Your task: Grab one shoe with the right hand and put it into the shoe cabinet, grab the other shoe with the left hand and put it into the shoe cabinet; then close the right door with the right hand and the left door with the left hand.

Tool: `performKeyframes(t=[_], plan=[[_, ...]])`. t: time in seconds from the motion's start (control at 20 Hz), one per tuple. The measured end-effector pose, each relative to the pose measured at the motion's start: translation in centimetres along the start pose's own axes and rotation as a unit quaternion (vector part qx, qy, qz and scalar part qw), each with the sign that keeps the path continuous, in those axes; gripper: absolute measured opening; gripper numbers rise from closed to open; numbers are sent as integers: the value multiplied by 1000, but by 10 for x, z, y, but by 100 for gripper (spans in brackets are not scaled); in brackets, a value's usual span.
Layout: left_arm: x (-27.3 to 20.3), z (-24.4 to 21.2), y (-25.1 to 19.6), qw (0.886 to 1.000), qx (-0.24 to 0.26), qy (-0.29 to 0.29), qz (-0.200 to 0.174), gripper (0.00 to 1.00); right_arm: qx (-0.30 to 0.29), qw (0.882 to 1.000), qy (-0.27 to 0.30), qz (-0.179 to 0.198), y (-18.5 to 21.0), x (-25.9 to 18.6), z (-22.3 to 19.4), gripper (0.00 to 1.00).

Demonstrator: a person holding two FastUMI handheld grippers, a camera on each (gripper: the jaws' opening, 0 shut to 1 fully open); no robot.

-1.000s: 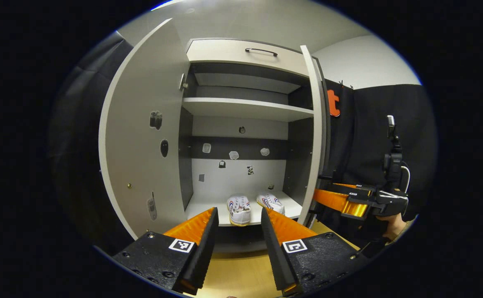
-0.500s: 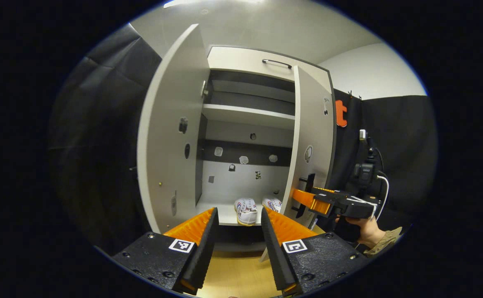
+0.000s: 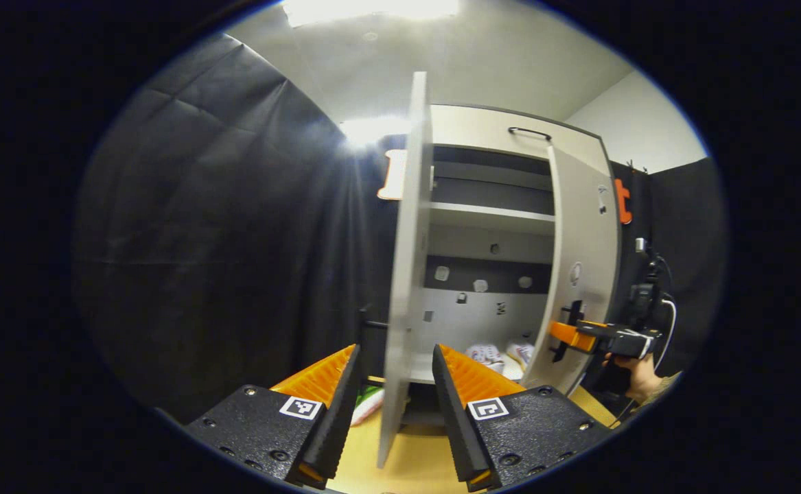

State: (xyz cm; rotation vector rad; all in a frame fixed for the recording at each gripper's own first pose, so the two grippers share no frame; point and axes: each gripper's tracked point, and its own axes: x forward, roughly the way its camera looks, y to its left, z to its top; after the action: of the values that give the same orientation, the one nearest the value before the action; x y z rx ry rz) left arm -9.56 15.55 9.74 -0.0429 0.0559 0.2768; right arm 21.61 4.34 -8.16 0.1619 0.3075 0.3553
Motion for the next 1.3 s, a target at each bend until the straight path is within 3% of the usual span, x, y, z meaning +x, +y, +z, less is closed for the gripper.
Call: performKeyframes(t=[0.15,0.25,0.75,0.8,0.85,0.9,0.95,1.1,1.15,1.3], plan=[[3,-6,34,1000,4,8,21,63,0,1000,-2,-16,0,5,0,100],[9,-17,43,1000,3,21,14,63,1,1000,-1,-25,1,7,0,100],[52,-49,12,994,4,56,-90,63,9,998,3,-65,-2,-6,-5,100],[56,-49,10,994,11,57,-96,57,7,998,3,-67,-2,-10,-6,100],[60,-47,6,993,15,56,-103,62,7,998,2,-67,-2,-13,-6,100],[64,-46,2,992,14,59,-114,56,7,998,2,-67,-1,-17,-6,100],[68,-46,-5,990,10,60,-123,61,6,998,2,-67,-1,-20,-7,100],[81,-47,-26,986,-4,66,-155,59,-1,997,-4,-75,-6,-35,-5,100],[85,-49,-31,984,-7,66,-166,52,-1,997,-7,-75,-7,-41,-4,100],[104,-55,-56,979,3,65,-195,59,6,997,-13,-81,-17,-61,3,100]])
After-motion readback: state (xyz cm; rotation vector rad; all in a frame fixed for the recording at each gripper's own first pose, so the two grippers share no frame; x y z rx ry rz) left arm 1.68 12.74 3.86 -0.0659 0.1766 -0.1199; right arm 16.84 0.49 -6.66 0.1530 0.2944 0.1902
